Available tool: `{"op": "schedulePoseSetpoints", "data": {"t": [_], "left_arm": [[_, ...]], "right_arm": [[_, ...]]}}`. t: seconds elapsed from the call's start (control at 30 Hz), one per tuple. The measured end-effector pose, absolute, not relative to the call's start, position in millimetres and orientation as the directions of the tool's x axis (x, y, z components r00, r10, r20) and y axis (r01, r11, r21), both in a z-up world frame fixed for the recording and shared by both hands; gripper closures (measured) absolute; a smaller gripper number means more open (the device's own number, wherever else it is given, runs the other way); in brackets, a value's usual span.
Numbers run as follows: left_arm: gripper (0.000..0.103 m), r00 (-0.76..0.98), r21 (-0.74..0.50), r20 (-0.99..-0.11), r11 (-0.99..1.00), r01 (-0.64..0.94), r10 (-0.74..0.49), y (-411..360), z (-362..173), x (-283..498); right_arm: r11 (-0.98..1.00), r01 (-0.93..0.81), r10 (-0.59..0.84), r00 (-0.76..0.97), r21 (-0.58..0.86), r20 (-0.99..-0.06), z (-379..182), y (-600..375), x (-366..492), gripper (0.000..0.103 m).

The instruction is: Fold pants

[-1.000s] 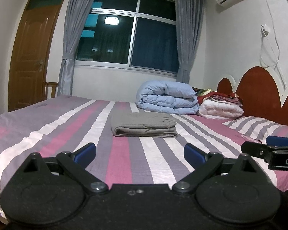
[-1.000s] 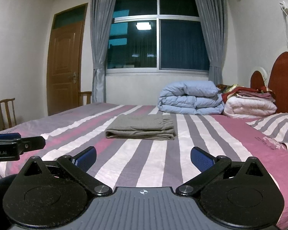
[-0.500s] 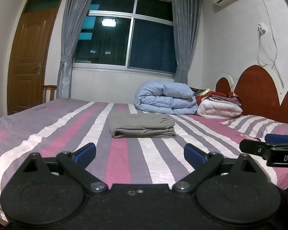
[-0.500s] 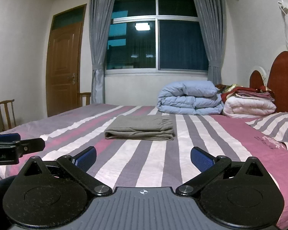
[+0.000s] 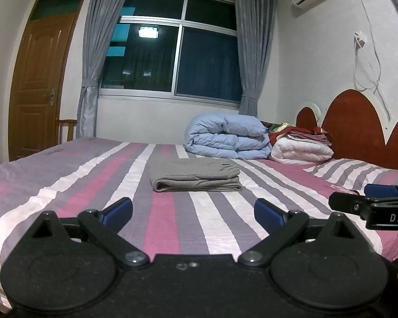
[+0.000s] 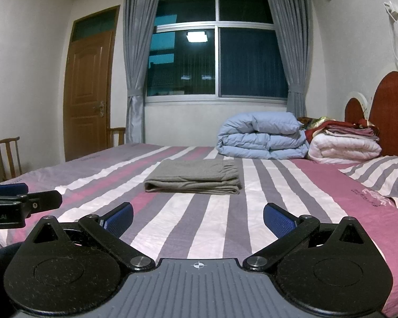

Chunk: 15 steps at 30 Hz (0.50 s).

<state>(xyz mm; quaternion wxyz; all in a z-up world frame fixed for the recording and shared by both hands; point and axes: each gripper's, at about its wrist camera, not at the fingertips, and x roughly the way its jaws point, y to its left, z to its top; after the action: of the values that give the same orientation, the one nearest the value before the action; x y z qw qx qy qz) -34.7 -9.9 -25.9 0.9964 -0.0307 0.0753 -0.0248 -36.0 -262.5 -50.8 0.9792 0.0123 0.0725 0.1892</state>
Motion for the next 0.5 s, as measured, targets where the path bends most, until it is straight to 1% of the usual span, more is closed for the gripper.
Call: {"op": "schedulePoseSetpoints", "data": {"t": [0.5], "left_arm": [[0.011, 0.987, -0.049, -0.149, 0.997, 0.055, -0.061, -7.3, -25.4, -32.9]], "right_arm": [[0.931, -0.362, 0.365, 0.92, 0.051, -0.144, -47.6, -261.7, -40.0, 0.0]]}}
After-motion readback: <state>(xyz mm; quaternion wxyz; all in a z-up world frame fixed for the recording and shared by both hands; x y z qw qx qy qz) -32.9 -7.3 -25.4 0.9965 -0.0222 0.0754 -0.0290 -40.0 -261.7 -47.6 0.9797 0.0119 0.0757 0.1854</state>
